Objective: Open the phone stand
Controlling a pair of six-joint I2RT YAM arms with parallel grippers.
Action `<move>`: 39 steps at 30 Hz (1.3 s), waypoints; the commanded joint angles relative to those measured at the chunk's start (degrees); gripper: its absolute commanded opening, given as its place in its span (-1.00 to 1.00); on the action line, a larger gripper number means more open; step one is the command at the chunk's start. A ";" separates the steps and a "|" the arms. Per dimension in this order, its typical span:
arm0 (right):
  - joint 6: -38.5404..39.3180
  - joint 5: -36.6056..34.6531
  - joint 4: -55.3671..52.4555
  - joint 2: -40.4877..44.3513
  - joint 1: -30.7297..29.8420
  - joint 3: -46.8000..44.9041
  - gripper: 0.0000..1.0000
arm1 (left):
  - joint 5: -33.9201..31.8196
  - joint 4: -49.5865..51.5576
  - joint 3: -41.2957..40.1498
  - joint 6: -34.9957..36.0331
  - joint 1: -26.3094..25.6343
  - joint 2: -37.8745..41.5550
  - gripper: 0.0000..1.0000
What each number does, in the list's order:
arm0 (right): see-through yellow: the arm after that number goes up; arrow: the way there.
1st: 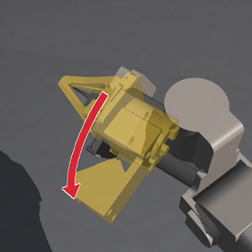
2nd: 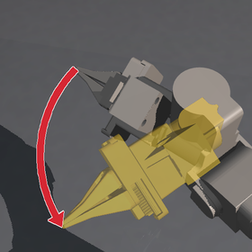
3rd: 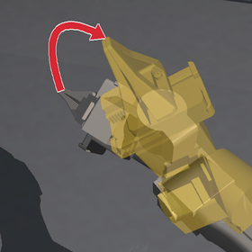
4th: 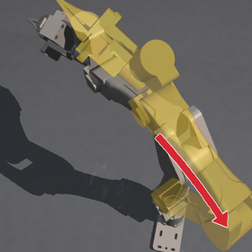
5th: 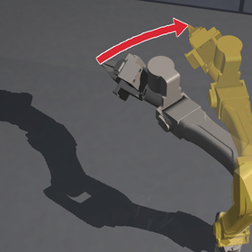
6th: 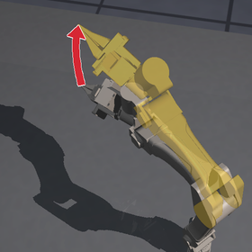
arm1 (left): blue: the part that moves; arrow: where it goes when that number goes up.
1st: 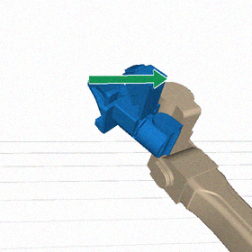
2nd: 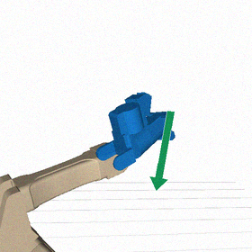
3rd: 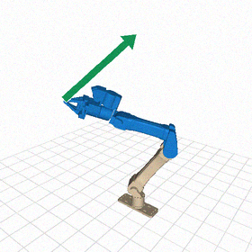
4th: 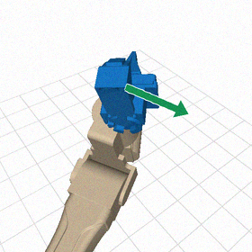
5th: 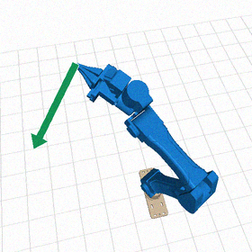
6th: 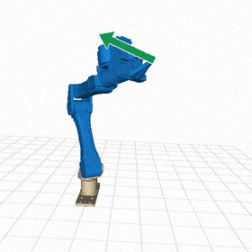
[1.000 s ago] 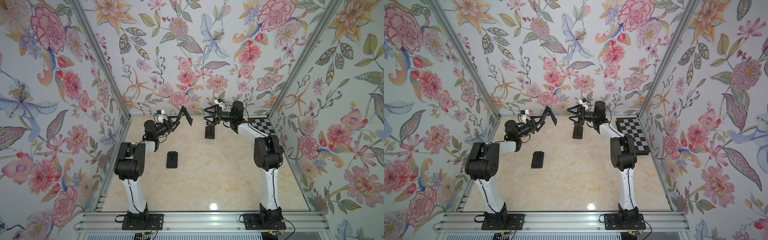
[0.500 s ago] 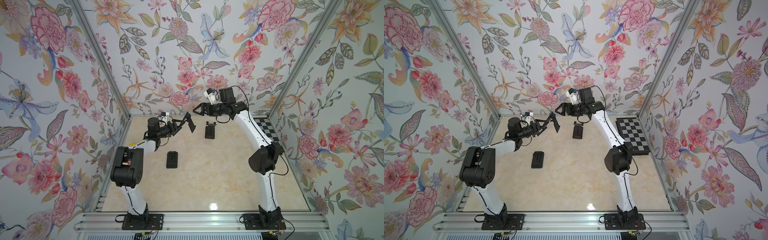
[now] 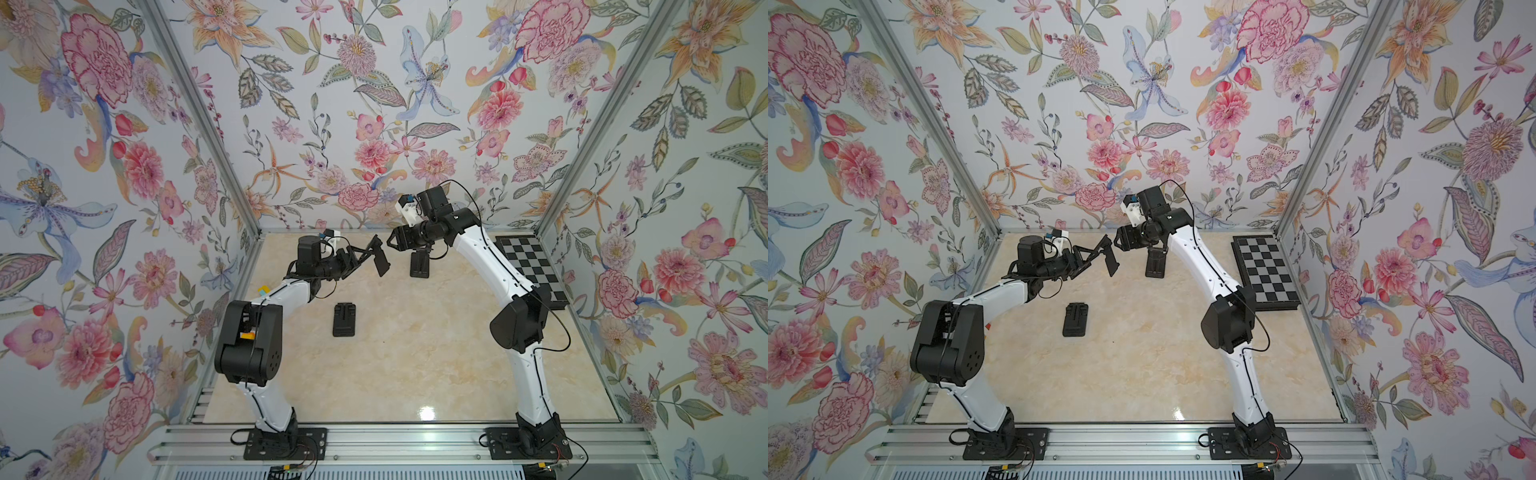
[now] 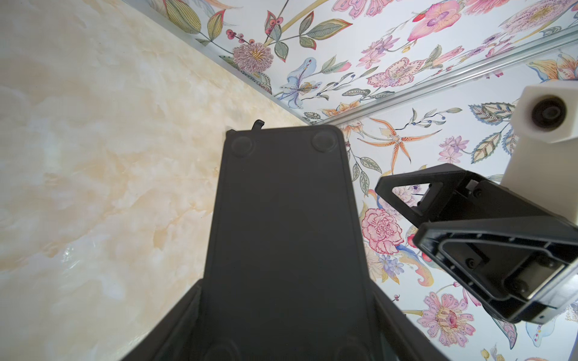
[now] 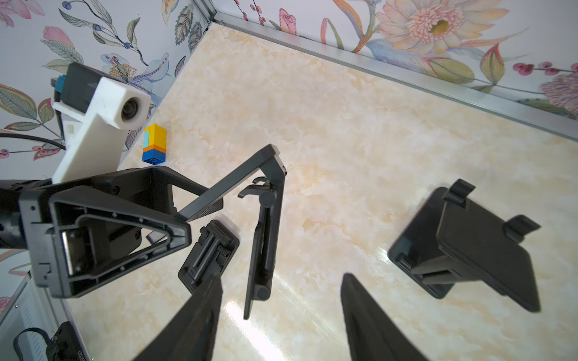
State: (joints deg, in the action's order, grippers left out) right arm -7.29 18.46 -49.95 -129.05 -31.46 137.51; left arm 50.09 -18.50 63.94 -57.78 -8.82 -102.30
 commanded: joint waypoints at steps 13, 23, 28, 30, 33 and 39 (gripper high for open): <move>0.00 -1.41 -0.51 -4.66 -2.99 -0.56 -0.03 | 0.10 1.44 2.37 3.15 -0.74 2.60 -1.00; -0.62 -0.86 0.00 -5.68 -3.08 -0.67 -0.15 | 0.28 1.93 2.41 3.46 -0.70 3.02 -1.00; -0.97 -0.52 0.47 -6.16 -3.08 -0.67 -0.20 | 0.51 2.14 2.52 3.55 -0.67 3.21 -1.00; -1.22 -0.44 0.80 -6.26 -3.16 -0.67 -0.21 | 0.48 2.14 2.50 3.48 -0.67 3.30 -1.00; -1.41 0.12 1.20 -6.52 -3.17 -0.67 -0.24 | 0.57 2.21 2.65 3.54 -0.65 3.35 -1.00; -1.85 0.45 1.62 -7.17 -3.52 -0.48 -0.36 | 0.72 2.41 2.64 3.64 -0.62 3.51 -1.00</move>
State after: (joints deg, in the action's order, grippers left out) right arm -8.73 18.22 -48.49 -134.87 -34.46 137.25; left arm 50.11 -14.98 64.62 -55.81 -9.08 -101.34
